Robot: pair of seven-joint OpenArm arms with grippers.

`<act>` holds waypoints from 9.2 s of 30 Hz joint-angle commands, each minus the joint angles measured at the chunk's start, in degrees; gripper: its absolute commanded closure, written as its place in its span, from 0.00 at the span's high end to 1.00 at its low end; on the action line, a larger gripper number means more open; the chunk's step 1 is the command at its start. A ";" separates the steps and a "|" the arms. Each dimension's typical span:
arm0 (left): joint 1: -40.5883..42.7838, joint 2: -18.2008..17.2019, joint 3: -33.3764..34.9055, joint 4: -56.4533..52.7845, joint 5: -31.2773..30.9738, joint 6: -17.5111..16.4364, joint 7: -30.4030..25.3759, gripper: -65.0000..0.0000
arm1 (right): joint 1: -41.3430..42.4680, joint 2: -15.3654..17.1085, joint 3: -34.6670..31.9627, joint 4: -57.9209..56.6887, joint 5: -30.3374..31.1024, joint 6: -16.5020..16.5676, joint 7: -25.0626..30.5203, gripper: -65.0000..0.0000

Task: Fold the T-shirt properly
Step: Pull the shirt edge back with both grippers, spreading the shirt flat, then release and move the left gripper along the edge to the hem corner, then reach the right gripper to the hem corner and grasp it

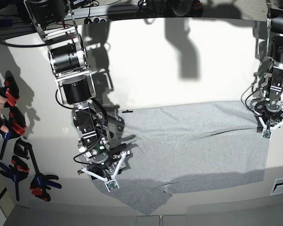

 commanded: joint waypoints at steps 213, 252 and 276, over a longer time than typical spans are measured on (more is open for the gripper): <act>-9.18 1.42 -23.47 -26.18 -31.08 -35.45 11.56 0.00 | -70.25 4.26 33.24 71.73 9.22 7.63 -18.88 0.66; -9.18 2.01 -23.47 -26.18 -34.10 -35.45 12.33 0.00 | 13.29 -1.27 19.78 -39.06 -3.32 10.45 0.87 0.66; -9.33 1.73 -23.47 -24.92 -34.05 -35.47 8.46 0.00 | 10.67 -1.62 19.78 -28.87 -4.96 9.73 1.88 0.00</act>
